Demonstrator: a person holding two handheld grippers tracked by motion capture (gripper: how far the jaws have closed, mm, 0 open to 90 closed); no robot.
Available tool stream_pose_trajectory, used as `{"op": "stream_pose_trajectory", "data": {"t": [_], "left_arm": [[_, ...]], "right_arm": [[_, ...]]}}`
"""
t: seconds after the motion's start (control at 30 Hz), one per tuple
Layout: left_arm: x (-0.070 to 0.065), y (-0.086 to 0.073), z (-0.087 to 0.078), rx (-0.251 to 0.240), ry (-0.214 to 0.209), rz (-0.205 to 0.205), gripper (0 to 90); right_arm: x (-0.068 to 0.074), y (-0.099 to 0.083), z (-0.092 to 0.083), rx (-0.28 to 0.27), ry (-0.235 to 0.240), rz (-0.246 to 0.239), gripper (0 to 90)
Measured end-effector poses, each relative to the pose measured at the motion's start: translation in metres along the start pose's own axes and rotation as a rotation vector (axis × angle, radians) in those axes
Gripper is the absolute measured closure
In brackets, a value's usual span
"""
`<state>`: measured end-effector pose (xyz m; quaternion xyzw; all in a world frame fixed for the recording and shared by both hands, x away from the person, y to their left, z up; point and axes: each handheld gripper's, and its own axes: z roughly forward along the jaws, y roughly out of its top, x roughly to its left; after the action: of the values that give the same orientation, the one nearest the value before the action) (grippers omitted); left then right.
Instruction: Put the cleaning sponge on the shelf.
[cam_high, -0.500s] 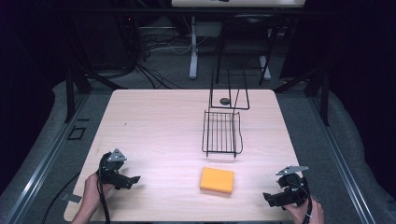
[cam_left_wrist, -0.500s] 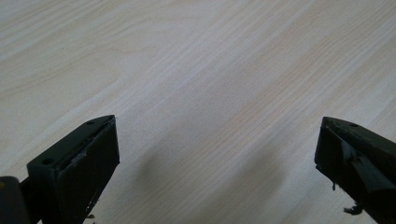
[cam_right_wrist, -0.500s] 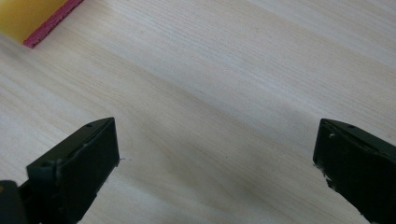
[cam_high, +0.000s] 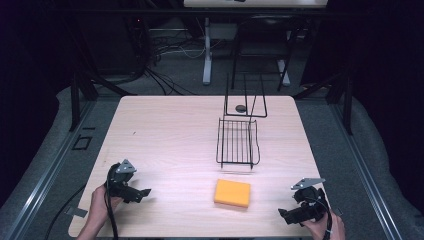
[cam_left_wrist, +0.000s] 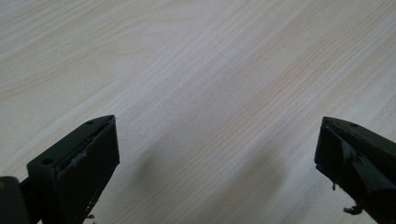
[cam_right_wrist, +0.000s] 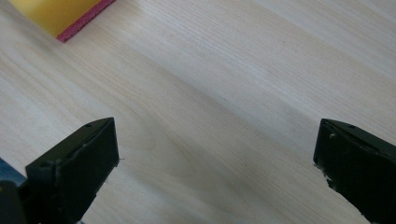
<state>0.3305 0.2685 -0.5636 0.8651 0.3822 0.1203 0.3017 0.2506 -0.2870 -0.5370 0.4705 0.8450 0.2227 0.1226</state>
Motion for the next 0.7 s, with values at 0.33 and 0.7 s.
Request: {"op": "stream_pose_trajectory", "data": {"t": [0.33, 0.7], "left_arm": [[-0.001, 0.0, 0.001, -0.008, 0.013, 0.0, 0.0], [-0.002, 0.0, 0.001, -0.009, 0.011, -0.003, 0.0]], "right_arm": [[0.013, 0.008, -0.004, -0.006, 0.0, -0.058, 0.0], [0.023, 0.019, -0.009, -0.013, 0.015, -0.111, 0.0]]}}
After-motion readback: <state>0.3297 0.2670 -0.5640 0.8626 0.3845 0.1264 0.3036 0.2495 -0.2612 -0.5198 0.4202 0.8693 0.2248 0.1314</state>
